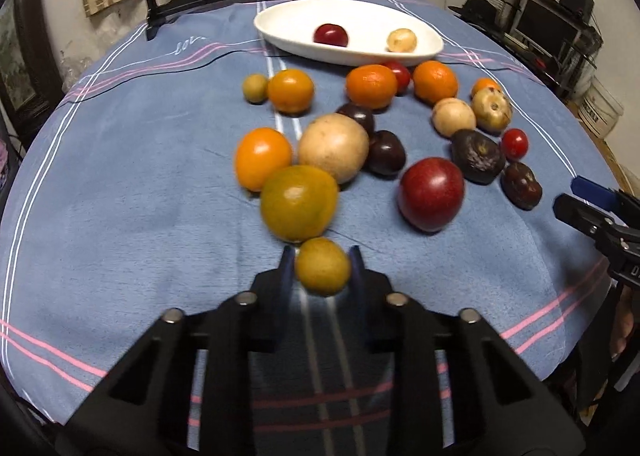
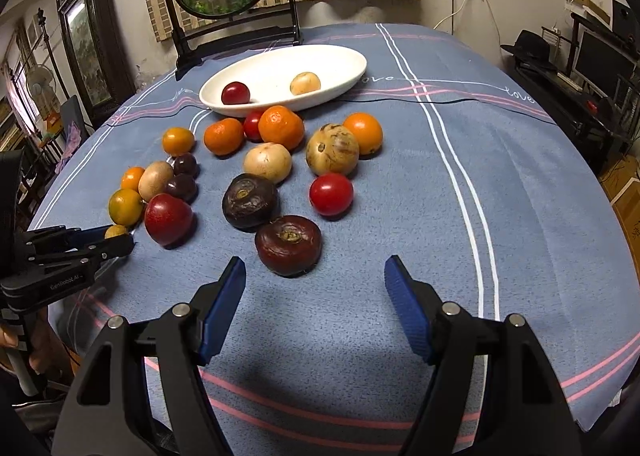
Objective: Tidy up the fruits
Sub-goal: 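Grasp the small yellow fruit with the left tool while the right tool grasps the dark maroon fruit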
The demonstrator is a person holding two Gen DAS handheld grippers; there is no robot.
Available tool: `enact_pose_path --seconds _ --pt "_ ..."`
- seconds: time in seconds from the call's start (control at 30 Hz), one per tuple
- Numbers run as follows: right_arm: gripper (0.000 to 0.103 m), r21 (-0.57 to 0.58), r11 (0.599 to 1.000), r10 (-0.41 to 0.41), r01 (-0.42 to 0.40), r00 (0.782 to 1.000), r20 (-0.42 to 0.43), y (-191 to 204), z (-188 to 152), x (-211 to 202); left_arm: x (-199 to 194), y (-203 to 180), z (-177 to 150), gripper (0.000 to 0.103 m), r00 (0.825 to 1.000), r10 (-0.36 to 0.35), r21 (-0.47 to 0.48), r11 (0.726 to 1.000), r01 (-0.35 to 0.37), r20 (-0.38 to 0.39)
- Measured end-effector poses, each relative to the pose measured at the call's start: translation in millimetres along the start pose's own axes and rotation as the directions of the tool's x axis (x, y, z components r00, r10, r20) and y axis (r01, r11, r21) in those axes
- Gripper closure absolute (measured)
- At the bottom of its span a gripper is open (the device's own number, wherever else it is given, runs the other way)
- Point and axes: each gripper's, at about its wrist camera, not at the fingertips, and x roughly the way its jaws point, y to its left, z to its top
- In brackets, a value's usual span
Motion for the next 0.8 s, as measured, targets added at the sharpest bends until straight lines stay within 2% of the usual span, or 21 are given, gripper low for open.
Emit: enact_pose_path --seconds 0.2,0.4,0.53,0.6,0.67,0.8 --pt "0.031 -0.047 0.999 -0.006 0.004 0.999 -0.034 14.6 3.8 17.4 -0.5 2.1 0.0 0.077 1.0 -0.009 -0.003 1.0 0.009 -0.003" --pt "0.031 -0.114 0.992 -0.059 0.051 0.996 -0.063 32.8 10.7 37.8 -1.3 2.4 0.0 0.077 1.0 -0.018 -0.004 1.0 0.018 -0.004" --pt "0.04 -0.094 0.995 -0.043 0.035 0.996 -0.081 29.5 12.4 43.9 -1.2 4.1 0.2 0.077 1.0 -0.031 -0.007 1.0 0.031 -0.004" --pt "0.053 -0.069 0.997 -0.034 0.029 0.996 -0.078 24.6 13.2 41.7 -1.1 4.7 1.0 0.077 0.999 -0.034 -0.003 0.999 0.034 -0.005" --pt "0.058 -0.04 0.999 -0.013 0.01 0.997 -0.079 18.5 14.2 39.2 -2.0 5.9 2.0 0.077 1.0 -0.021 -0.001 1.0 0.021 -0.002" --pt "0.059 -0.027 1.0 -0.002 0.001 0.998 -0.066 12.6 11.5 32.1 -9.3 10.4 5.0 0.077 1.0 -0.018 -0.009 1.0 0.018 0.02"
